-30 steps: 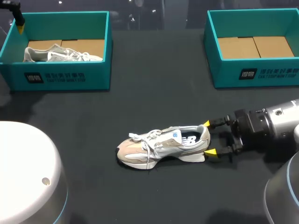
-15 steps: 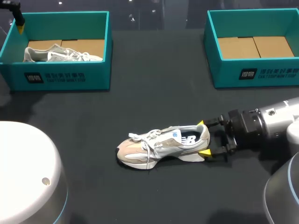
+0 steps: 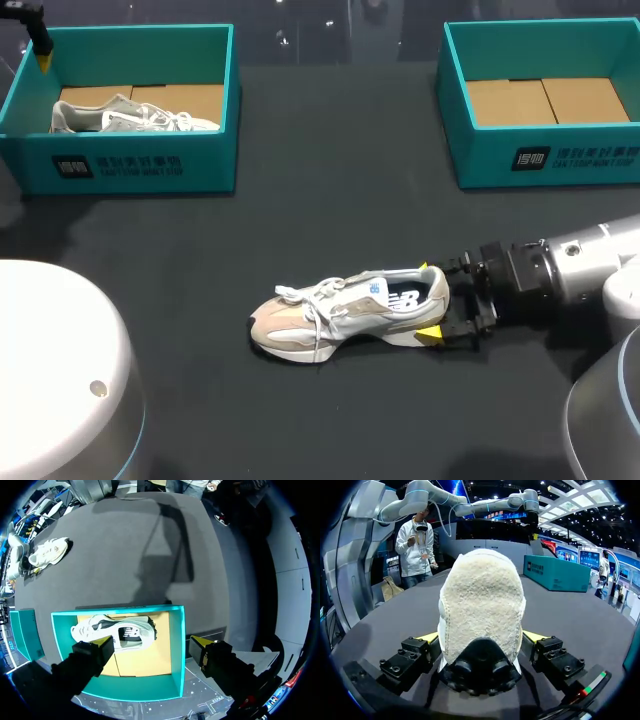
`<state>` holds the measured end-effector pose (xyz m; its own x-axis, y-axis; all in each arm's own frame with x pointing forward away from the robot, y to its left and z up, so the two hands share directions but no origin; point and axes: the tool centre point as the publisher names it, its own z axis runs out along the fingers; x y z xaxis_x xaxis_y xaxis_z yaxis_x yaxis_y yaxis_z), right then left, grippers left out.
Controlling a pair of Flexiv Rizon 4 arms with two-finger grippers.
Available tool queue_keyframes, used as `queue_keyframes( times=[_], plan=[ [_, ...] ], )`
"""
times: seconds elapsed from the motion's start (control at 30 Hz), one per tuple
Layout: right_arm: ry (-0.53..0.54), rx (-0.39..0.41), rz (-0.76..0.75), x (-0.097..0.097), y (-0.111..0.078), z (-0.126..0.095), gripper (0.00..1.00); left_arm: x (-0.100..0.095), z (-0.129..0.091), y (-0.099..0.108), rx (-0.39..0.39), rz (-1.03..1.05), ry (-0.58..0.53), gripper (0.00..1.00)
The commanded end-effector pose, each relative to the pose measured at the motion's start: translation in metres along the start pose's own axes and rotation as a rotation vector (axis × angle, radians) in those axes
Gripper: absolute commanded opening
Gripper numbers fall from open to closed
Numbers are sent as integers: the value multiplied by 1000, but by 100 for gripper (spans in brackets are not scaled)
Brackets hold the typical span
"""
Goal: Take the shoe out of the shoebox, open the shoe tongue, remove and reinsert the insole, then place the shoe into the shoebox
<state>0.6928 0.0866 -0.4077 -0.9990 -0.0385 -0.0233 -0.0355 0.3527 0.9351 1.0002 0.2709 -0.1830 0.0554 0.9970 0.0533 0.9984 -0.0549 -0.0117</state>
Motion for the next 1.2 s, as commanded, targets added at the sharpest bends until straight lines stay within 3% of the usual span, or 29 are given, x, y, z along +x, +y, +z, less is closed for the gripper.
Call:
queue_keyframes(
  times=[0.03, 0.27, 0.33, 0.4, 0.43, 0.47, 0.57, 1.2],
  plan=[
    [-4, 2, -7, 0, 1, 7, 100, 0, 0, 0, -2, 1, 1, 100],
    [3, 6, -14, 0, 2, 13, 100, 0, 0, 0, -2, 1, 1, 100],
    [5, 6, -15, 0, 2, 14, 91, 0, 0, 0, -2, 1, 1, 100],
    [5, 6, -15, 0, 2, 15, 70, 0, 0, 0, -2, 1, 1, 100],
    [5, 7, -15, 0, 2, 15, 49, 0, 0, 0, -2, 1, 1, 100],
    [6, 8, -15, 0, 2, 16, 45, 0, 0, 0, -2, 1, 1, 100],
    [3, 16, -14, 0, 2, 16, 0, 0, 0, 0, -2, 1, 1, 100],
    [21, 17, -13, -1, 1, 13, 0, 0, 0, 0, -2, 1, 1, 100]
  ],
)
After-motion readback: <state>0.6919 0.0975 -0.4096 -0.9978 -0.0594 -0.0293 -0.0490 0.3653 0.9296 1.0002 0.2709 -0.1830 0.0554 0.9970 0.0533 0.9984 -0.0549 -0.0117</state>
